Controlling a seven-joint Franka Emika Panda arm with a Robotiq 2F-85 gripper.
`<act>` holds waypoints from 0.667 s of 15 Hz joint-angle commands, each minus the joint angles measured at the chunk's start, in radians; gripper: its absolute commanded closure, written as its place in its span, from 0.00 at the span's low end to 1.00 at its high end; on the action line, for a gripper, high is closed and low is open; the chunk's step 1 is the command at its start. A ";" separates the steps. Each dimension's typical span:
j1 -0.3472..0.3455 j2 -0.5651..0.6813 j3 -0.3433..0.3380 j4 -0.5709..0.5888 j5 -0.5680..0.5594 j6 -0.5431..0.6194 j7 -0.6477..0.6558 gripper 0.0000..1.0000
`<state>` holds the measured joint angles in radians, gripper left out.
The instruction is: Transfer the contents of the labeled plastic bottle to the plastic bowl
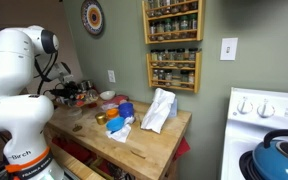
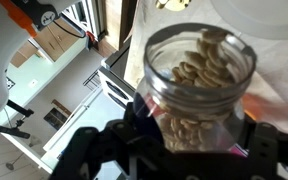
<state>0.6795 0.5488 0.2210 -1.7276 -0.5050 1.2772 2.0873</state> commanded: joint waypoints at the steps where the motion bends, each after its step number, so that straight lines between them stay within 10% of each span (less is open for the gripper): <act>1: 0.029 0.024 -0.013 0.031 -0.035 -0.052 0.018 0.37; 10: 0.044 0.034 -0.012 0.040 -0.059 -0.071 0.022 0.37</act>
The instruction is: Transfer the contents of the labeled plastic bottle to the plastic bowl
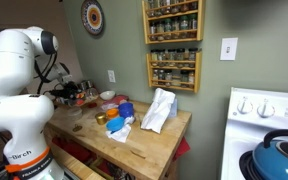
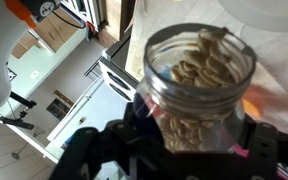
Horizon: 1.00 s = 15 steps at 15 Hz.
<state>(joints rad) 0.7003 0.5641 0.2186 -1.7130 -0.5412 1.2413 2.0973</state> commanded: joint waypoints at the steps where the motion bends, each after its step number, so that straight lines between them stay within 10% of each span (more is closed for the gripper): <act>1: 0.026 0.021 -0.011 0.027 -0.026 -0.041 0.015 0.37; 15: 0.040 0.024 -0.008 0.031 -0.034 -0.044 0.000 0.37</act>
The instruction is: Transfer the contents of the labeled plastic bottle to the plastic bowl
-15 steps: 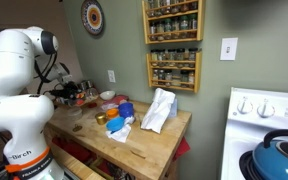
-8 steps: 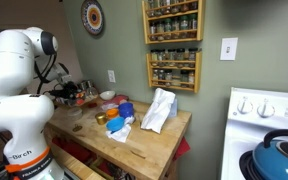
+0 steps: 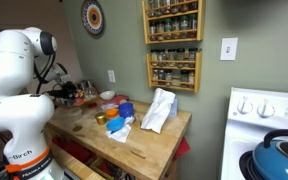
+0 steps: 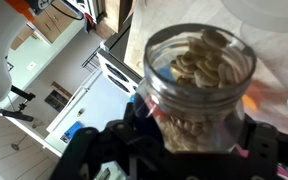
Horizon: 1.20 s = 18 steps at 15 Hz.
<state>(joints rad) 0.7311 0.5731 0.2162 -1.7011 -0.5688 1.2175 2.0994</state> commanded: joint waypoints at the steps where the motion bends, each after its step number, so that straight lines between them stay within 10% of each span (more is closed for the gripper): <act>1: 0.004 0.011 -0.005 0.016 -0.001 -0.012 -0.007 0.37; 18: -0.147 -0.116 0.011 -0.091 0.059 0.273 -0.307 0.37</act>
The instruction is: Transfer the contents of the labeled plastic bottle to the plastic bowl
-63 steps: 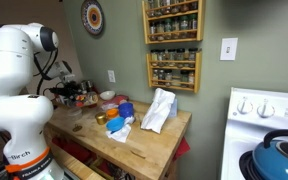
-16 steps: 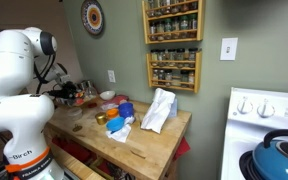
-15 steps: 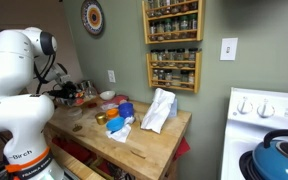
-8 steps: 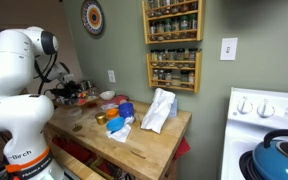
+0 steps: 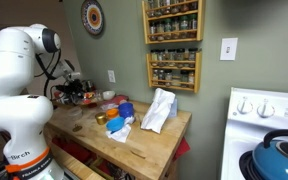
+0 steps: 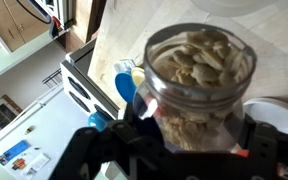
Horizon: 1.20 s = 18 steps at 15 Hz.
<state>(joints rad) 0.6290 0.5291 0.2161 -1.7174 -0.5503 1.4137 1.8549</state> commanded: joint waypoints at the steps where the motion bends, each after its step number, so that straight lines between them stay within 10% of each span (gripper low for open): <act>1: -0.057 -0.082 0.012 -0.083 0.053 0.094 -0.084 0.37; 5: -0.067 -0.059 0.003 -0.046 0.070 0.099 -0.112 0.37; 6: -0.074 -0.063 0.003 -0.047 0.073 0.100 -0.115 0.12; 10: -0.070 -0.058 0.002 -0.042 0.073 0.100 -0.115 0.12; 11: -0.070 -0.058 0.002 -0.042 0.073 0.100 -0.115 0.37; 18: -0.191 -0.135 0.021 -0.079 0.279 0.255 -0.380 0.37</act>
<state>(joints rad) 0.4983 0.4468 0.2212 -1.7595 -0.3629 1.6090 1.5850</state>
